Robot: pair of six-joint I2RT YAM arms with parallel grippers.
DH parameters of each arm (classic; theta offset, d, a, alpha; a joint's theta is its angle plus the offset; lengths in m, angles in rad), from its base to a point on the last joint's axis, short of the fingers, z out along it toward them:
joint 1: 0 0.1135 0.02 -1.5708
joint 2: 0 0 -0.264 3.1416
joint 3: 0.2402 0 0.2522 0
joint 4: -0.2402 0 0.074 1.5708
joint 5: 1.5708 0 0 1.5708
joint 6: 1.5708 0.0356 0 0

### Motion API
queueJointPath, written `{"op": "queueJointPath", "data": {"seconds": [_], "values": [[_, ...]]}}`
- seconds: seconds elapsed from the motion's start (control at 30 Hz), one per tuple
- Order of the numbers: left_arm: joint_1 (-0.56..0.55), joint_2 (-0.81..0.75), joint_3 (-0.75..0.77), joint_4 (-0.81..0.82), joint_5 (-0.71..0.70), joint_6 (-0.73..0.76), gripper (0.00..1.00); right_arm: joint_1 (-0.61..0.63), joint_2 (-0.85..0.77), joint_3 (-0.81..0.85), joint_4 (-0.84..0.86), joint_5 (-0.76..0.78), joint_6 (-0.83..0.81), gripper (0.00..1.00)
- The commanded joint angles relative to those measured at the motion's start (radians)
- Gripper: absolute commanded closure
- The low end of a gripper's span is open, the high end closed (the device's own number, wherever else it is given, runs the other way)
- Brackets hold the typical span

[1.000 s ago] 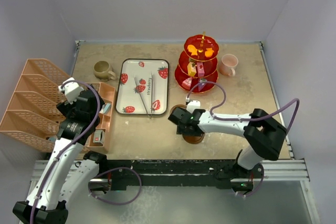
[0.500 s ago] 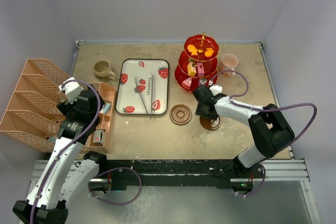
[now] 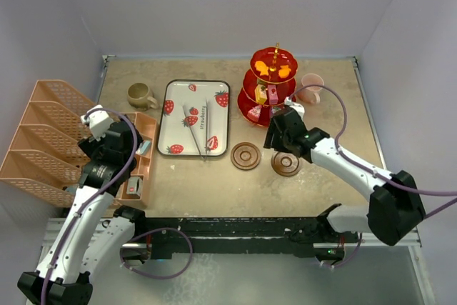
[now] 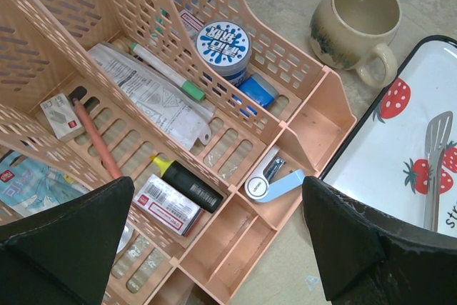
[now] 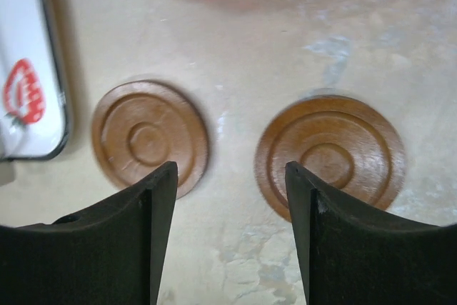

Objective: Serve the afternoon tea
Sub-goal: Move the coaster to the center of the board.

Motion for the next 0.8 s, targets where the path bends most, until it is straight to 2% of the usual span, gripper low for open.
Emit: {"op": "queueJointPath", "data": {"seconds": [0.0, 0.03, 0.1, 0.23, 0.3, 0.37, 0.43, 0.53, 0.77], "values": [[0.001, 0.005, 0.022, 0.038, 0.007, 0.019, 0.01, 0.005, -0.014, 0.01, 0.098, -0.227, -0.125, 0.34], [0.001, 0.005, 0.023, 0.037, 0.007, 0.02, 0.01, 0.018, -0.008, 0.005, 0.099, -0.251, -0.106, 0.33], [0.001, 0.005, 0.024, 0.033, 0.004, 0.02, 0.01, 0.05, -0.017, -0.011, 0.03, -0.142, 0.028, 0.33], [0.001, -0.01, 0.023, 0.023, -0.014, 0.011, 0.01, 0.051, -0.104, -0.122, -0.072, -0.043, 0.245, 0.29], [0.0, -0.016, 0.019, 0.028, -0.014, 0.011, 0.01, 0.033, -0.129, -0.127, -0.156, 0.072, 0.281, 0.22], [0.0, -0.012, 0.019, 0.031, -0.007, 0.014, 0.01, -0.003, -0.167, -0.114, -0.25, 0.162, 0.331, 0.09], [0.0, 0.003, 0.02, 0.034, 0.002, 0.018, 0.01, -0.039, -0.229, -0.143, -0.168, 0.105, 0.29, 0.07], [0.0, 0.026, 0.028, 0.026, 0.006, 0.02, 0.01, -0.06, -0.285, -0.186, -0.177, 0.106, 0.338, 0.06], [0.001, 0.002, 0.024, 0.023, -0.006, 0.013, 0.01, -0.111, -0.243, -0.242, -0.145, 0.023, 0.329, 0.04]]}}
